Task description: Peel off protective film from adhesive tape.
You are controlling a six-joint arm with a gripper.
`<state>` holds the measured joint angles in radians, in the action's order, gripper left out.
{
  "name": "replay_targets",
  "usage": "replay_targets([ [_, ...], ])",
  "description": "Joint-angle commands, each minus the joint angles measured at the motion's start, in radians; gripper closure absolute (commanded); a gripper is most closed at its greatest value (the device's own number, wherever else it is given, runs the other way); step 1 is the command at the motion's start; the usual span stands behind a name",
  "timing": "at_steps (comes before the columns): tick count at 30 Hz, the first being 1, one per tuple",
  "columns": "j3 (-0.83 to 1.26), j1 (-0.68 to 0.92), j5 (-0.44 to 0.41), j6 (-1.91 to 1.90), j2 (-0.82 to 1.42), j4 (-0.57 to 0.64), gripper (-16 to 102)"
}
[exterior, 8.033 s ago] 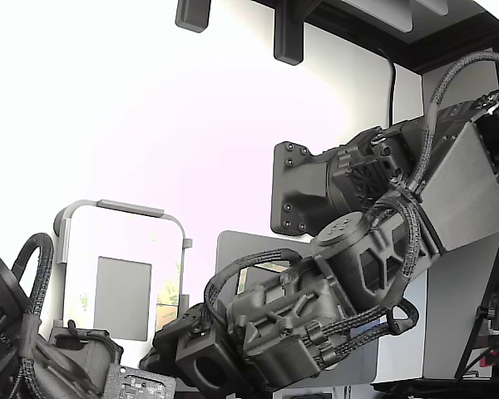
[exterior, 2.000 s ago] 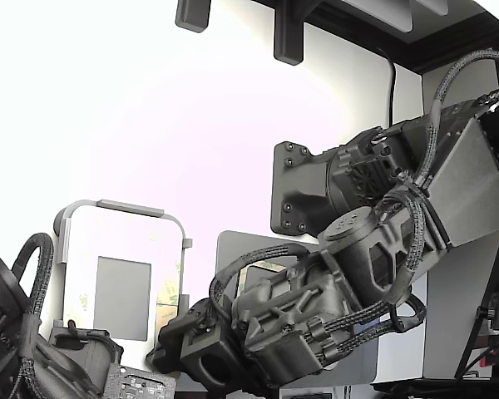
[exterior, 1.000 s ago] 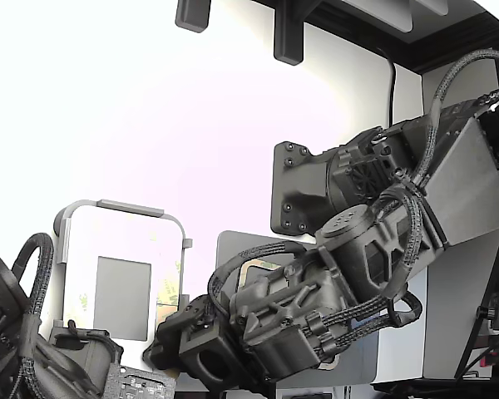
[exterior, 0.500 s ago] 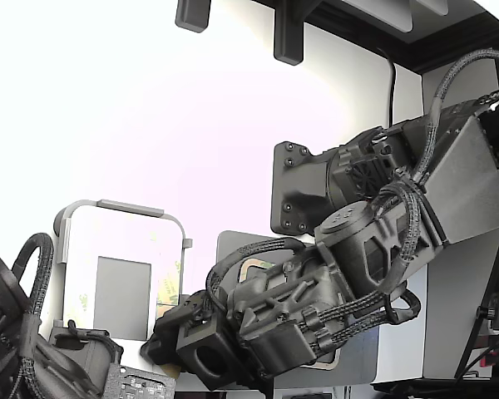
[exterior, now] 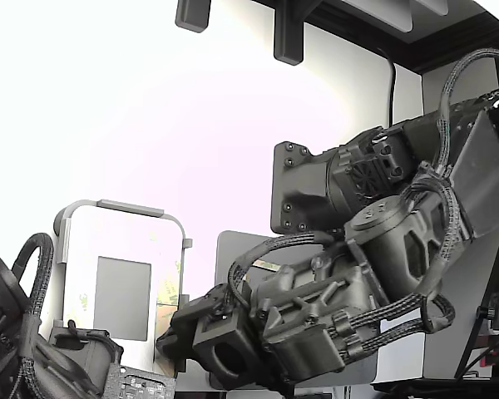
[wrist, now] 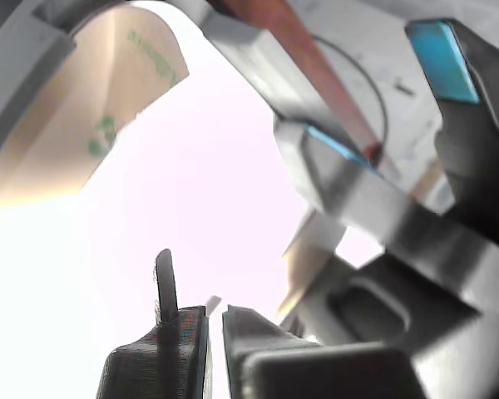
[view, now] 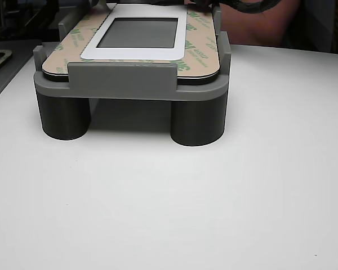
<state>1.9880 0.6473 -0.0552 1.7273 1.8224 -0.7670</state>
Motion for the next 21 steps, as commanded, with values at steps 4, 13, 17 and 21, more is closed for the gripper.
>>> replay_targets([
  [4, -0.092, -0.012, -0.077, -0.123, 0.115, -0.229, 22],
  [13, -0.202, -0.034, -0.13, -0.334, 0.213, -0.483, -12],
  [17, -0.172, -0.114, -0.077, -0.52, 0.278, -0.505, -13],
  [21, -0.058, -0.253, 0.003, -0.765, 0.388, -0.471, -12],
])
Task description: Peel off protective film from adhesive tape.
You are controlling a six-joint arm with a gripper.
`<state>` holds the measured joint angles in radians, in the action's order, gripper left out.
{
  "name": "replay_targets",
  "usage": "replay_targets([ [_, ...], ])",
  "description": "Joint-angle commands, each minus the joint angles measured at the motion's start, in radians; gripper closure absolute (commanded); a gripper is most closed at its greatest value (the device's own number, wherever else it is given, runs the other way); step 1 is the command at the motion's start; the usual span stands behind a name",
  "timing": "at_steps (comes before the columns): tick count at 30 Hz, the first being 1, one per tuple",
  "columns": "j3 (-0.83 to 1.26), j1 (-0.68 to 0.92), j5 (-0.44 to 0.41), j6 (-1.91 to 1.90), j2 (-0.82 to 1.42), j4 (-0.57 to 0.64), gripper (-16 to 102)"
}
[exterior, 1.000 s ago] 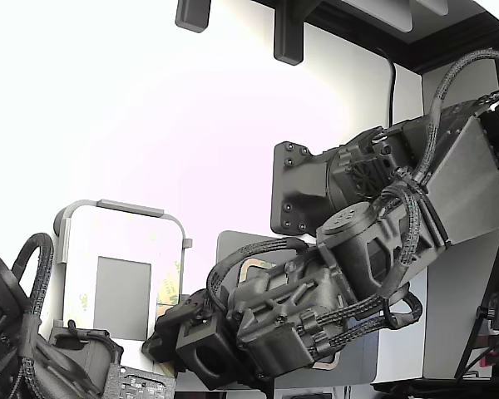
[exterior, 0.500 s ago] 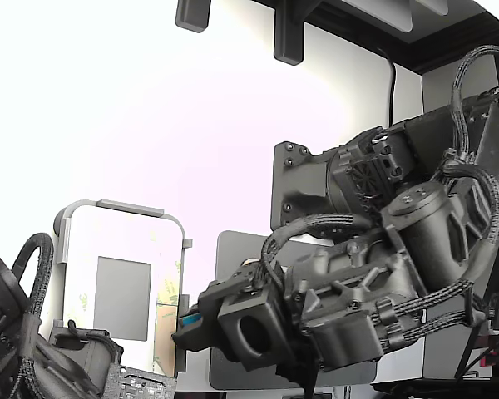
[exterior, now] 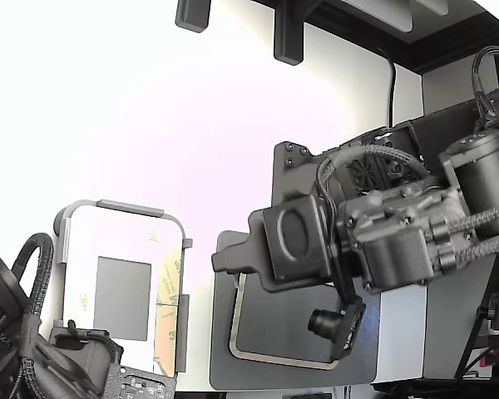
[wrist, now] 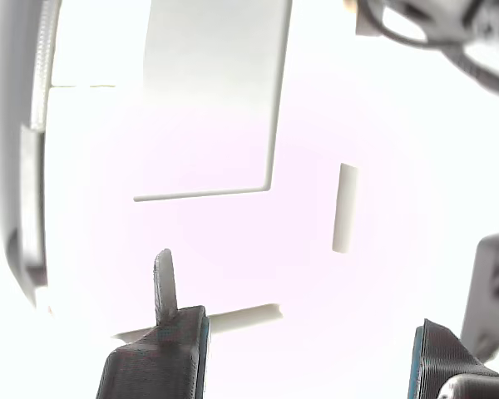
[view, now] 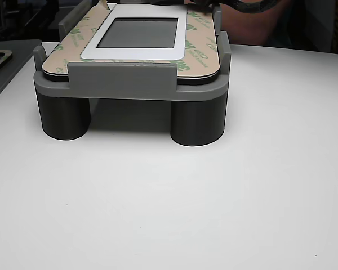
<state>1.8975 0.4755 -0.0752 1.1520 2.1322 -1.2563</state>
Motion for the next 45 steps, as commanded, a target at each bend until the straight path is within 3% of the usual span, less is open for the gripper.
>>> replay_targets([
  [1, 0.064, -0.109, 0.029, -0.272, 0.11, 0.044, -11],
  [4, 0.138, -0.207, 0.078, -0.525, 0.219, 0.126, -14],
  [11, 0.279, -0.469, 0.213, -1.035, 0.44, 0.181, -14],
  [16, 0.425, -0.612, 0.324, -1.127, 0.541, 0.238, -14],
  [20, 0.549, -0.699, 0.362, -1.126, 0.652, 0.281, -14],
  [25, 0.749, -0.79, 0.36, -1.154, 0.822, 0.31, -14],
  [45, 0.746, -0.792, 0.357, -1.146, 0.824, 0.298, -14],
])
